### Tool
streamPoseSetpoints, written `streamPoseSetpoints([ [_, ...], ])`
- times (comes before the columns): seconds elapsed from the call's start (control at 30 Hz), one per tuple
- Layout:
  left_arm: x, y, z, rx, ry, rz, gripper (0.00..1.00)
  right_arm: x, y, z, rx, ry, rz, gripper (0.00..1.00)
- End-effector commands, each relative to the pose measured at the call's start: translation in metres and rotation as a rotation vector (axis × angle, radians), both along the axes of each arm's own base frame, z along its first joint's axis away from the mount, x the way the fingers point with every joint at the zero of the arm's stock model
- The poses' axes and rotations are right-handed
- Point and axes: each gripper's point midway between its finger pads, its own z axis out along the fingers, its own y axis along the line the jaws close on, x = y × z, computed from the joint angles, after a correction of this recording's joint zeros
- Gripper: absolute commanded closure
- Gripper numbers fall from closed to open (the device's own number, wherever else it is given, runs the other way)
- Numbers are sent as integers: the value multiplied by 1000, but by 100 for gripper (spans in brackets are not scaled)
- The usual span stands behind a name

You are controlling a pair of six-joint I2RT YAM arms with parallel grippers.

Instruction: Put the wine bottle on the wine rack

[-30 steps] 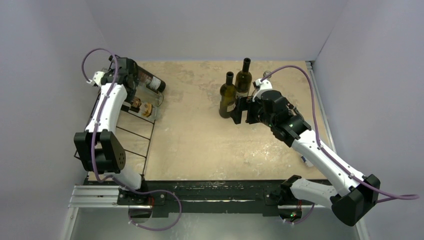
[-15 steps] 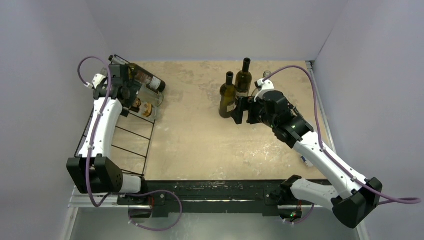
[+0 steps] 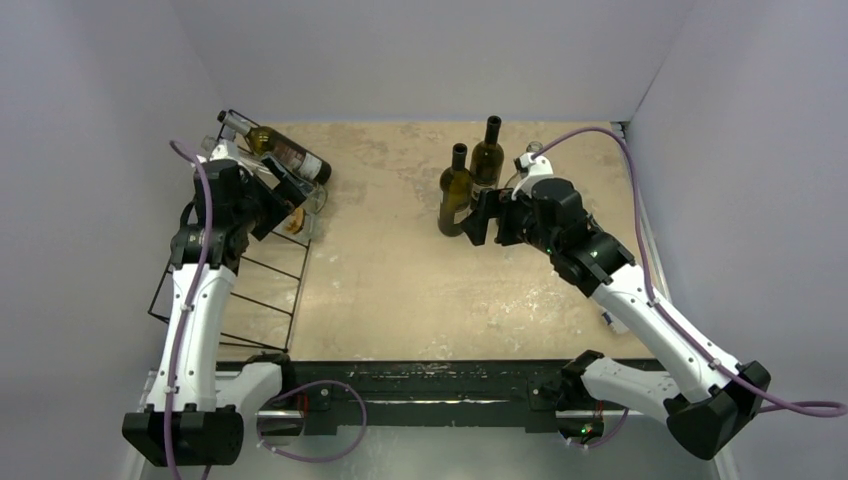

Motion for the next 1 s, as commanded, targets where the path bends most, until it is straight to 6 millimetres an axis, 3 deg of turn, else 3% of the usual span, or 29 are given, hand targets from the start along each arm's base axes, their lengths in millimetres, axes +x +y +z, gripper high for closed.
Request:
streamPoseSetpoints([
  [0.0, -9, -44, 38, 6, -207, -339, 0, 11, 2, 38, 66, -70, -34, 3],
  [0.17, -25, -68, 53, 36, -283, -544, 0, 27, 5, 54, 63, -93, -73, 3],
  [0.43, -60, -103, 49, 136, -311, -781, 0, 57, 6, 85, 36, -156, -136, 3],
  [0.7, -85, -98, 39, 187, -317, -817, 0, 97, 12, 90, -52, -190, -182, 4],
  [0.97, -106, -98, 38, 190, -338, -843, 0, 130, 20, 77, -145, -196, -198, 17],
])
